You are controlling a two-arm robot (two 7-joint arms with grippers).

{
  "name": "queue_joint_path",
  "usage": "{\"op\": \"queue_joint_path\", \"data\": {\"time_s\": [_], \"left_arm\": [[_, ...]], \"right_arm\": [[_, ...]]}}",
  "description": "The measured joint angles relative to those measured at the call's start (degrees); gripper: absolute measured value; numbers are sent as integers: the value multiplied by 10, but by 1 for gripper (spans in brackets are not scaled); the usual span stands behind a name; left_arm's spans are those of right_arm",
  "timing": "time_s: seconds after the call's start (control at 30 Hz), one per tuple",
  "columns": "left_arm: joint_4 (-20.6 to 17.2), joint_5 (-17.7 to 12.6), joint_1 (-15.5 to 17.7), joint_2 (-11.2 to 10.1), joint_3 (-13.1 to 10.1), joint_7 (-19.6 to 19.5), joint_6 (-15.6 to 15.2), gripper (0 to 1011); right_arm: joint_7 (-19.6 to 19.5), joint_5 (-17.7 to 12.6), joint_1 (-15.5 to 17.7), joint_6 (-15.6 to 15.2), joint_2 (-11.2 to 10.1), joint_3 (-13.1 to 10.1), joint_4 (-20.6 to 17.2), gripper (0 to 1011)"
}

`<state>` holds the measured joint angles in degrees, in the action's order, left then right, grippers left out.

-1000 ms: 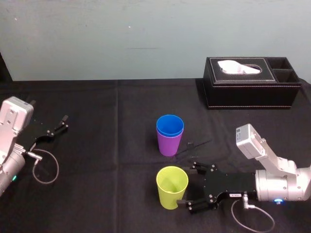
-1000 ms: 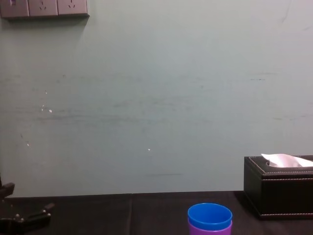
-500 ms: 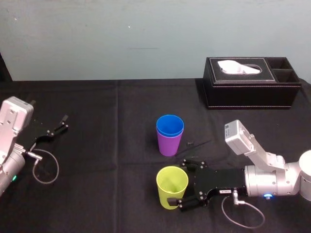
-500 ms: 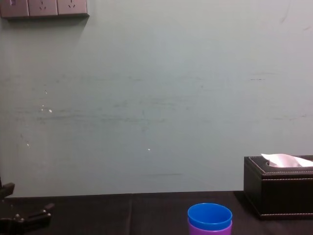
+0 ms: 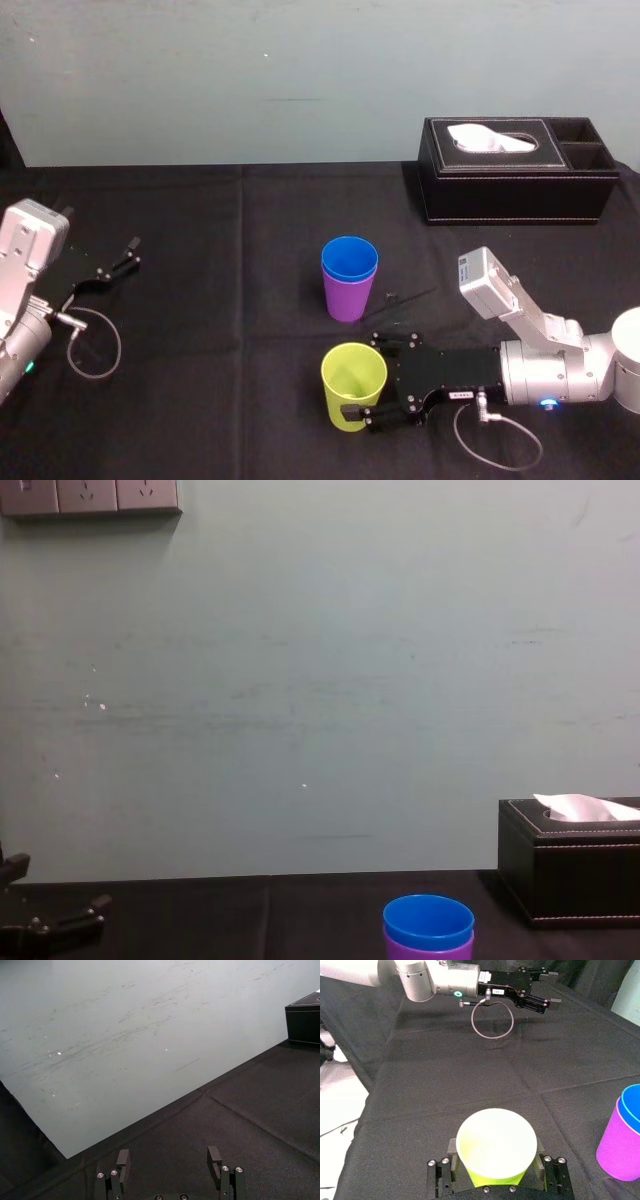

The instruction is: Stack the three plastic cups sequentially using one hand.

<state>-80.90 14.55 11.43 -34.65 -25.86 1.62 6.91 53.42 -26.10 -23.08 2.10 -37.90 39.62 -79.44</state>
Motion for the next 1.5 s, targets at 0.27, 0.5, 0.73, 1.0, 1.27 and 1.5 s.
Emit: {"op": "queue_joint_path", "data": {"time_s": [0.27, 0.5, 0.73, 1.0, 1.27, 1.5], "left_arm": [[0, 0, 0, 0, 0, 0, 0, 1011], [0, 0, 0, 0, 0, 0, 0, 1011], [0, 0, 0, 0, 0, 0, 0, 1011], [0, 0, 0, 0, 0, 0, 0, 1011], [0, 0, 0, 0, 0, 0, 0, 1011], [0, 0, 0, 0, 0, 0, 0, 1011]], "right_arm": [[0, 0, 1, 0, 0, -1, 0, 765], [-1, 0, 1, 0, -1, -1, -1, 739], [-1, -1, 1, 1, -1, -2, -1, 739], [-20, -7, 12, -5, -14, -11, -28, 739], [-57, -24, 33, -26, -47, -41, -90, 739], [-80, -43, 46, -45, -68, -68, -129, 739]]}}
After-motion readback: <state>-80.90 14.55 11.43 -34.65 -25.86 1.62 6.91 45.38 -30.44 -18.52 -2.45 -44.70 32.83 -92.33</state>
